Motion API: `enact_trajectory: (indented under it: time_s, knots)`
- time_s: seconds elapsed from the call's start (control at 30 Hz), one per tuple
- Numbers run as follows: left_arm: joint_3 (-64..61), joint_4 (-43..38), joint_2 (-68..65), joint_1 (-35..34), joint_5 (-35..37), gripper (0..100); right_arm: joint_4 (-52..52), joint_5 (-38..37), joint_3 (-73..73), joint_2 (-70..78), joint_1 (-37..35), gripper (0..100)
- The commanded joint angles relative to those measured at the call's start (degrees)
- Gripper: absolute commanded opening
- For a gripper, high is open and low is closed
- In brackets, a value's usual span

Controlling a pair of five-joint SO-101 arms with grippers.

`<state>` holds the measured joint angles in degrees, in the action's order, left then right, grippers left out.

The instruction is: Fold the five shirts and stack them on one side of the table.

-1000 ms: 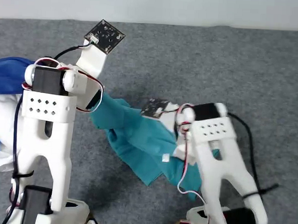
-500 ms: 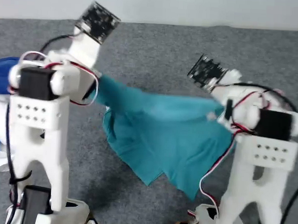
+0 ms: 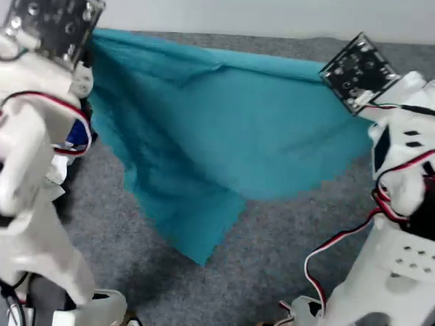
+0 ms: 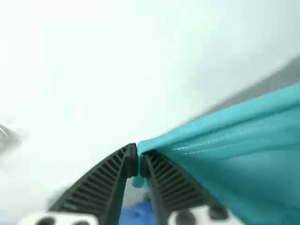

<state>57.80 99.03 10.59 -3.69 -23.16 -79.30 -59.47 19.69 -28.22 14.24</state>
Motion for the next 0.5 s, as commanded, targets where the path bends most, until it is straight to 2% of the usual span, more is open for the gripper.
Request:
enact_trajectory:
  time_s: [0.0, 0.3, 0.47]
  knots:
    - [6.29, -1.93, 1.85, -0.70, -4.57, 0, 1.45, 2.37, 4.48, -0.31, 3.74, 1.0]
    - [16.75, -2.11, 2.37, -0.70, -15.21, 0, 0.92, 2.55, 11.43, -0.48, 4.44, 1.0]
    - [18.07, -10.46, 2.29, -1.05, -16.09, 0, 0.40, 4.75, 13.98, -0.48, 4.44, 1.0]
